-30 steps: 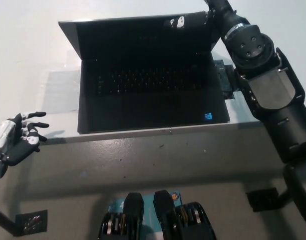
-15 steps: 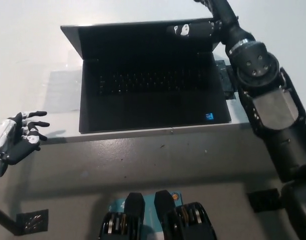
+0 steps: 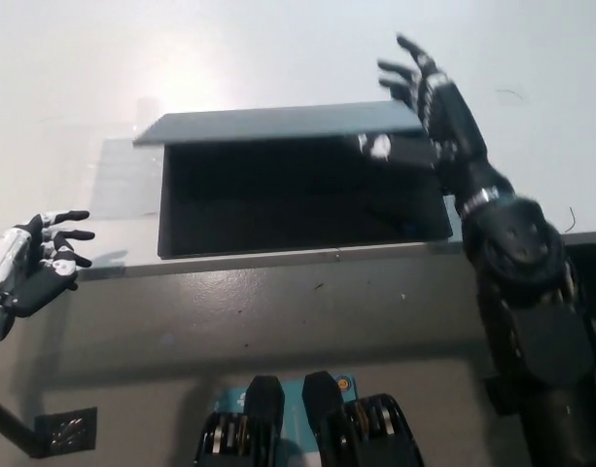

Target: The robot uses its right hand to push down on the lid of a laptop kept in the middle of the desk to close it

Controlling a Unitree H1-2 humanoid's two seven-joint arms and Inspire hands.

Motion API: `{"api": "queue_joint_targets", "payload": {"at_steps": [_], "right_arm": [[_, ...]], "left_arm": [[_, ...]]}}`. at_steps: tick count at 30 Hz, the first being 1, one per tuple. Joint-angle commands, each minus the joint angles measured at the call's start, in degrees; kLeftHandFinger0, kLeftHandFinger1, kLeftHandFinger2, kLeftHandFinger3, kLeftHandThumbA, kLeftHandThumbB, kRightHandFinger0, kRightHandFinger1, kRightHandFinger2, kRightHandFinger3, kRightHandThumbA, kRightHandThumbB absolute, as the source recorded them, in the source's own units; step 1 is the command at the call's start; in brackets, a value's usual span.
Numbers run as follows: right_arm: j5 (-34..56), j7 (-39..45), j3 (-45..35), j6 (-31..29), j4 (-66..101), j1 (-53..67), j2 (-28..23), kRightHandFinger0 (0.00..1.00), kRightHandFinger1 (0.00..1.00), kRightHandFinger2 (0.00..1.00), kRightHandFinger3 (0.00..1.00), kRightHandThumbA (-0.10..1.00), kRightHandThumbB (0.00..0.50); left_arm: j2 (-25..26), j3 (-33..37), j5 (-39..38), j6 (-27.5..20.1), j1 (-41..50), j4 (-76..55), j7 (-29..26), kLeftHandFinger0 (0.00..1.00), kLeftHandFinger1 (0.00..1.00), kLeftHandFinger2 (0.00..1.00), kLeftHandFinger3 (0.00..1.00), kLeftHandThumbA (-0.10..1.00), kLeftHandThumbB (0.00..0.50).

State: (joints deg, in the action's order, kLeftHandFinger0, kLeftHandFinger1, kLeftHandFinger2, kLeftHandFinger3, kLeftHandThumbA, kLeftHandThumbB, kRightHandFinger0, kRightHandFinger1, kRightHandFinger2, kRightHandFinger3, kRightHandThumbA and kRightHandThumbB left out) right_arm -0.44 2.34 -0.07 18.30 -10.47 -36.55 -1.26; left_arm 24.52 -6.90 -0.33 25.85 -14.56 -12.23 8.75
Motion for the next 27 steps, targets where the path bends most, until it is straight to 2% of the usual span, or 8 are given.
{"api": "queue_joint_targets", "payload": {"at_steps": [1,4,8,10,15,16,22,27], "right_arm": [[4.76,0.42,-3.52,7.03,4.14,3.63,0.45,0.91,0.88,0.88,1.00,1.00,0.209],[7.08,-1.19,-5.85,8.62,6.32,5.99,2.27,0.91,0.90,0.91,1.00,1.00,0.240],[7.31,-1.77,-6.08,8.63,7.15,8.95,2.72,0.93,0.92,0.92,1.00,1.00,0.150],[7.80,-2.51,-6.58,8.63,7.11,9.28,3.10,0.90,0.89,0.90,1.00,1.00,0.162],[11.40,-4.06,-8.09,8.63,6.96,11.04,4.44,0.92,0.91,0.97,1.00,1.00,0.114],[12.13,-4.15,-8.20,8.63,6.79,11.49,4.66,0.95,0.92,0.98,1.00,1.00,0.128],[13.17,-5.76,-6.65,8.63,7.14,13.48,5.05,0.95,0.94,0.98,1.00,1.00,0.150],[14.30,-6.14,-6.36,8.63,6.93,12.90,4.96,0.95,0.95,0.98,1.00,1.00,0.136]], "left_arm": [[2.32,-0.47,0.92,0.73,-1.97,-0.86,0.20,0.42,0.51,0.67,0.74,-0.01,0.000],[2.19,-0.60,0.81,0.50,-1.97,-0.65,0.25,0.40,0.50,0.64,0.73,-0.01,0.000],[2.15,-0.71,0.99,0.66,-2.02,-0.77,0.15,0.42,0.51,0.65,0.74,-0.01,0.000],[2.20,-0.66,1.13,1.06,-2.53,-0.64,0.12,0.43,0.51,0.65,0.75,0.00,0.004],[2.31,-0.81,0.99,0.77,-3.30,-0.29,0.22,0.42,0.50,0.64,0.75,-0.02,0.001],[2.55,-0.68,1.31,0.78,-3.53,-0.36,0.21,0.42,0.50,0.64,0.75,-0.02,0.000],[2.91,-0.52,1.56,1.05,-4.33,-0.32,0.39,0.42,0.51,0.64,0.73,-0.02,0.002],[3.02,-0.52,1.57,1.08,-5.02,-0.13,0.53,0.42,0.51,0.64,0.73,-0.02,0.004]]}}
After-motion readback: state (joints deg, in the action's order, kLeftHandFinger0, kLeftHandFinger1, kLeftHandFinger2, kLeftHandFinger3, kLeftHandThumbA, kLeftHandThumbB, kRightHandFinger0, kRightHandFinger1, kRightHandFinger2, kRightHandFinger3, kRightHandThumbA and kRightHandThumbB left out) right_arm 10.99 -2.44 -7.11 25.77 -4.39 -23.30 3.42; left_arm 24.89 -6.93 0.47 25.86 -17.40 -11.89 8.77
